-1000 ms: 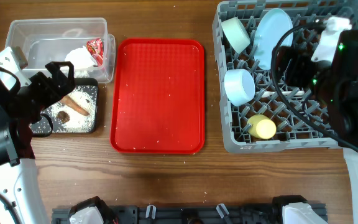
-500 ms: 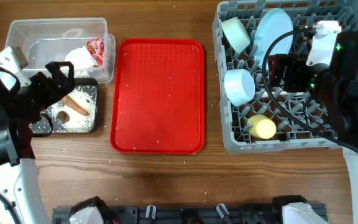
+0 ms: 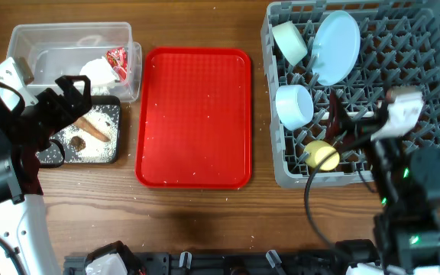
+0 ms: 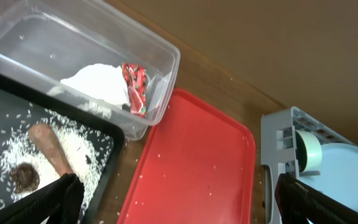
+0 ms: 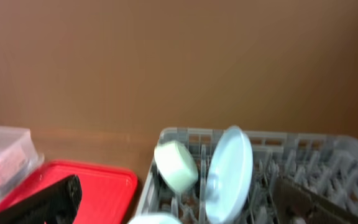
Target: Sort waste into correct bins and load items into the dishwasher rack
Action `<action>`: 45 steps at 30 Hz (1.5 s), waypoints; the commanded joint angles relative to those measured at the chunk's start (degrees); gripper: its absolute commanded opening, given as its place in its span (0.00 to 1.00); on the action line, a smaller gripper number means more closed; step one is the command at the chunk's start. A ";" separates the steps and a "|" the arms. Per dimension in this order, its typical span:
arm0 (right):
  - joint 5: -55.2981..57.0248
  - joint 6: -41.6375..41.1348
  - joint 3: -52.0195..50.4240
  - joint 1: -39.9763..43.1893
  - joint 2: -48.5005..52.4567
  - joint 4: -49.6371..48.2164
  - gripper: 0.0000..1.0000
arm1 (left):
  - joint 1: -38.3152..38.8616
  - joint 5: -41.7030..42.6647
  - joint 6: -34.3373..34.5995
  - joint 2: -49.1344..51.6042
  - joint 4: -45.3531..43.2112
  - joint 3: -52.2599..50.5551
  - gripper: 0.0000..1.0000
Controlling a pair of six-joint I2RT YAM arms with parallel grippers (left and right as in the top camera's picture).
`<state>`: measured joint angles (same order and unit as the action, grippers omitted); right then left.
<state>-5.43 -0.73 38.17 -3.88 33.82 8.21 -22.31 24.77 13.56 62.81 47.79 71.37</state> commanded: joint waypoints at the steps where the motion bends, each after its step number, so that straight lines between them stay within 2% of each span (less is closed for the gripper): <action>1: -0.90 0.74 -13.16 -0.26 -11.04 -3.37 1.00 | 0.04 0.04 -1.38 -0.02 -0.13 0.55 1.00; 6: -1.11 0.17 -29.88 -0.87 -26.43 -11.91 1.00 | 0.04 0.04 -1.38 -0.02 -0.13 0.55 1.00; 12: -4.17 1.40 -37.86 -1.20 -33.77 -12.50 1.00 | 0.04 0.04 -1.36 -0.02 -0.15 0.55 1.00; 15: -4.96 2.32 -37.90 -1.20 -33.66 -9.05 1.00 | 0.04 0.04 -1.36 -0.02 -0.13 0.55 1.00; 34: -4.98 2.08 -37.88 -1.20 -33.55 -9.03 1.00 | 0.63 -0.28 -1.38 -0.15 0.96 0.55 1.00; 36: -4.98 2.08 -37.88 -1.20 -33.55 -9.03 1.00 | 2.45 -2.05 -1.38 -3.04 4.17 0.55 1.00; 41: -4.98 2.08 -37.88 -1.20 -33.55 -9.03 1.00 | 10.56 -6.34 -1.40 -18.62 4.85 -2.40 1.00; 43: -4.98 2.10 -37.88 -1.20 -33.55 -9.03 0.99 | 10.86 -9.62 -1.42 -24.59 0.61 -7.96 1.00; 44: -4.98 2.08 -37.88 -1.20 -33.55 -9.03 1.00 | 11.39 -11.85 -1.42 -27.63 -3.87 -12.46 1.00; 45: -4.98 2.08 -37.88 -1.20 -33.55 -9.03 1.00 | 12.59 -14.08 -1.42 -31.65 -11.96 -19.61 1.00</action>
<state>-9.04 0.56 0.40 -4.84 0.89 -0.67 -11.55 17.02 13.06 36.56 44.86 63.26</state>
